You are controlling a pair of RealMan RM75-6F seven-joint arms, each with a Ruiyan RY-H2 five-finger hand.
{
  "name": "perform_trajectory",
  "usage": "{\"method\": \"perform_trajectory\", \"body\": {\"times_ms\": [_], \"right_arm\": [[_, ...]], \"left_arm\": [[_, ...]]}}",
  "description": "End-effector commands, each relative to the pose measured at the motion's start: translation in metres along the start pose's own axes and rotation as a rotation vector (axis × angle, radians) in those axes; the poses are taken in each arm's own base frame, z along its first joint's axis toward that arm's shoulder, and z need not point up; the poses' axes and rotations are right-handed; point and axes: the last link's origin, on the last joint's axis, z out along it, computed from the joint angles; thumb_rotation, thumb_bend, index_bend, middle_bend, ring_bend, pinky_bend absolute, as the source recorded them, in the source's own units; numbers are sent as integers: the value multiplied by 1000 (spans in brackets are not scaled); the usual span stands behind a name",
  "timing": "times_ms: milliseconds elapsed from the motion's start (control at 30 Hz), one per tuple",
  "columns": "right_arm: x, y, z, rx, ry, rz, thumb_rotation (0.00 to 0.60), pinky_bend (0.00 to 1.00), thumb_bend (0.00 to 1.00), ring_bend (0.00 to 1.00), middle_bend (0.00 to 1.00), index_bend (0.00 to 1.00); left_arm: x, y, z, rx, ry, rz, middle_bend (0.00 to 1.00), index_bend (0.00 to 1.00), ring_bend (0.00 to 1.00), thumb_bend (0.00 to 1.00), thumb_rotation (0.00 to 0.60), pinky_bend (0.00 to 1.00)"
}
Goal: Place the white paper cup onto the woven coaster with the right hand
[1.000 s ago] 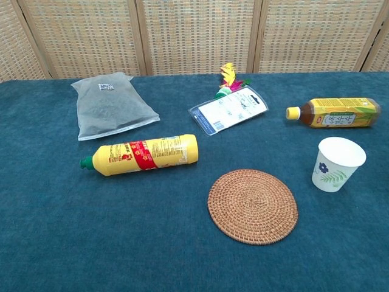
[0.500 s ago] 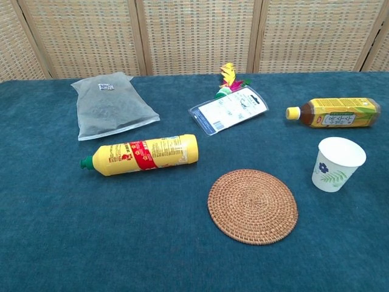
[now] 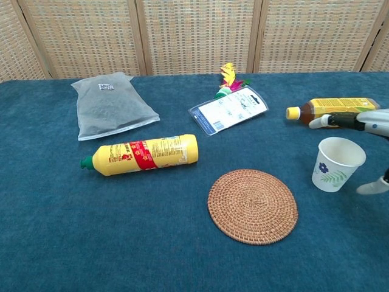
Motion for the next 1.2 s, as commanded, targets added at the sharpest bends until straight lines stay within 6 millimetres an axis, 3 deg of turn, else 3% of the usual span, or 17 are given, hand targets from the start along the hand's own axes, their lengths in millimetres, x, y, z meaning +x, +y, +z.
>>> {"method": "perform_trajectory", "body": {"times_ms": [33,133,233,300,400,567,733,867,1033,1200], "right_arm": [[-2,-3,14,-5,-7,-22,600,0,0,0,9,43],[-3,-1,21,-19,-12,-48,600,107,0,56,121,113],[-2,3,26,-30,-7,-103,600,379,20,259,296,246],[-1,5,28,-40,6,-130,600,525,91,374,386,321],[2,7,28,-43,37,-178,600,633,196,475,480,388],[8,5,25,-32,60,-181,600,676,245,514,517,417],[28,-23,23,86,86,-125,600,676,245,514,520,418],[38,-52,33,178,64,-137,600,676,243,513,515,417],[38,-82,50,225,16,-139,600,676,242,513,515,416],[33,-96,58,235,-10,-148,600,676,241,507,514,416]], "left_arm": [[-1,1,1,1,-3,3,0,0,0,0,600,0],[-2,1,2,2,-6,5,0,0,0,0,600,0],[-2,1,2,3,-7,6,0,0,0,0,600,0],[-2,1,2,4,-8,7,0,0,0,0,600,0],[-2,1,2,4,-8,8,0,0,0,0,600,0],[-2,1,2,2,-10,7,0,0,0,0,600,0],[-3,2,1,-2,-14,7,0,0,0,0,600,0],[-3,3,1,-6,-19,8,0,0,0,0,600,0],[-3,1,2,-1,-21,2,0,0,0,0,600,0],[-3,0,3,-2,-24,-2,0,0,0,0,600,0]]}}
